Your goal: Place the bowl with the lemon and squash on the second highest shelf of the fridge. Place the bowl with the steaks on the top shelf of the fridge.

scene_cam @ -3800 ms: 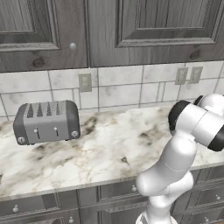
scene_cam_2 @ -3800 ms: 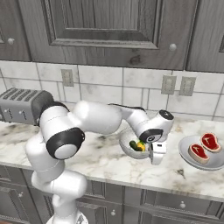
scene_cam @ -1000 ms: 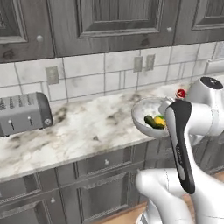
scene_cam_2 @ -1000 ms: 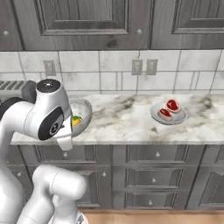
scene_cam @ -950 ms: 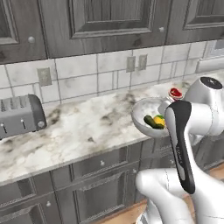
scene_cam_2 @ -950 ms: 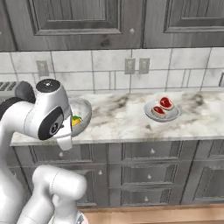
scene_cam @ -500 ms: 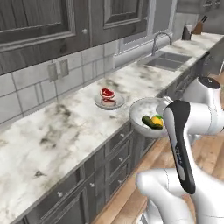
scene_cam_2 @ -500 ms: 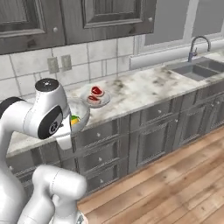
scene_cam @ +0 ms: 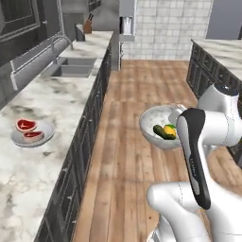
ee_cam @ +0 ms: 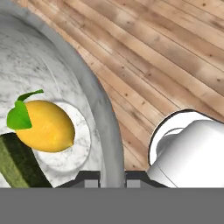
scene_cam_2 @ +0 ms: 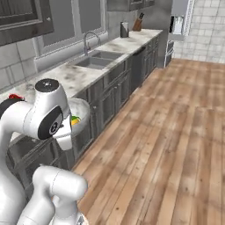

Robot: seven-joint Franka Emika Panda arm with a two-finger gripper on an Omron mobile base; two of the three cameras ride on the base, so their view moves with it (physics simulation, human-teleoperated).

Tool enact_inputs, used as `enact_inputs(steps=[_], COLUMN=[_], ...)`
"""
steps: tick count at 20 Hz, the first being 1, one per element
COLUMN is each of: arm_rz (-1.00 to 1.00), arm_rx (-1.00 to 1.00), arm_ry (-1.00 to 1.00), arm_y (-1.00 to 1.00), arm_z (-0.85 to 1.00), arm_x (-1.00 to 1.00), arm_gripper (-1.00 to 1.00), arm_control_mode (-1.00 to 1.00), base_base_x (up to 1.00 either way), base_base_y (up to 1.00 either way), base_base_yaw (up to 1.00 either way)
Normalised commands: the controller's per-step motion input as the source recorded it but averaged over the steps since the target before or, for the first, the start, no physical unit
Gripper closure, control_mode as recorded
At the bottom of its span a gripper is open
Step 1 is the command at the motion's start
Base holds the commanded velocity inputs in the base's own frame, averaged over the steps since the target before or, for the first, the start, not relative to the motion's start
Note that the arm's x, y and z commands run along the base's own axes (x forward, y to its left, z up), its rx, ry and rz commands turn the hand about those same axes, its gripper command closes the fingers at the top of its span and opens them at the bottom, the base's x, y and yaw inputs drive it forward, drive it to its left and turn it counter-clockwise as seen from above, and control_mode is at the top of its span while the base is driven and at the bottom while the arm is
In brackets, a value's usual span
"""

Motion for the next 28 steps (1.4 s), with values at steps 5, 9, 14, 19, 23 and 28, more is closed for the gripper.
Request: enact_inputs(steps=[5, 9, 14, 19, 23, 28], arm_rz=[0.0, 0.0, 0.0, 0.0, 0.0, 0.0], arm_rx=[0.0, 0.0, 0.0, 0.0, 0.0, 0.0], arm_ry=[0.0, 0.0, 0.0, 0.0, 0.0, 0.0], arm_y=[0.0, 0.0, 0.0, 0.0, 0.0, 0.0], arm_z=[0.0, 0.0, 0.0, 0.0, 0.0, 0.0], arm_x=[0.0, 0.0, 0.0, 0.0, 0.0, 0.0], arm_gripper=[1.0, 1.0, 1.0, 1.0, 1.0, 1.0], arm_control_mode=[1.0, 1.0, 1.0, 1.0, 1.0, 1.0], base_base_x=[0.57, 1.0, 1.0, 1.0, 1.0, 1.0], base_base_y=[-0.4, -0.68, -0.36, -0.26, -0.24, -0.24], base_base_yaw=[-0.61, -0.29, -0.16, -0.09, -0.08, -0.07])
